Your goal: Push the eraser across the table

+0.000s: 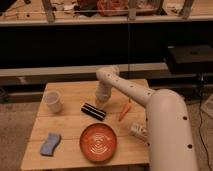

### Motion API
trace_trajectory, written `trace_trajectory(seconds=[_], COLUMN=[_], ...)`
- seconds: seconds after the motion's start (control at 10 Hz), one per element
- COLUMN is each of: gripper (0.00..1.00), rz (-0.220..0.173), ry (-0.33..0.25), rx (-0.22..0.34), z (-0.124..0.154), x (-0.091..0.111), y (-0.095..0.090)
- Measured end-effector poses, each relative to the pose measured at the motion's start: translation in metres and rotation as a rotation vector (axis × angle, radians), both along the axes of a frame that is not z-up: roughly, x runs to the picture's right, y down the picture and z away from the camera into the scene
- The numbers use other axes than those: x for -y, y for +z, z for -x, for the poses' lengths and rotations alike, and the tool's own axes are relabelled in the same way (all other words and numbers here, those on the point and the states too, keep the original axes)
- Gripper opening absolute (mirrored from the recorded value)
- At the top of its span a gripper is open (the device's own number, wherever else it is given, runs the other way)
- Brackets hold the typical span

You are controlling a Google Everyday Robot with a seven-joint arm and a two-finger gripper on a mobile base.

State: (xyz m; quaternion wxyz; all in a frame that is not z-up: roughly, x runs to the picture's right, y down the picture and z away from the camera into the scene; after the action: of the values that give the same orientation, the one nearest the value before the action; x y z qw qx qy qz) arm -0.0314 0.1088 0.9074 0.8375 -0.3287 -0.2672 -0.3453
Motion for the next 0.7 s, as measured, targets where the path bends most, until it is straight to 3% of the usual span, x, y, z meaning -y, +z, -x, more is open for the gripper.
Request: trace_trajectory(seconds=[0.7], gripper=[0.01], rz=[0.013], ry=[0.002], rx=[-0.003], z=[-0.013], x=[-0.004], y=[-0.003])
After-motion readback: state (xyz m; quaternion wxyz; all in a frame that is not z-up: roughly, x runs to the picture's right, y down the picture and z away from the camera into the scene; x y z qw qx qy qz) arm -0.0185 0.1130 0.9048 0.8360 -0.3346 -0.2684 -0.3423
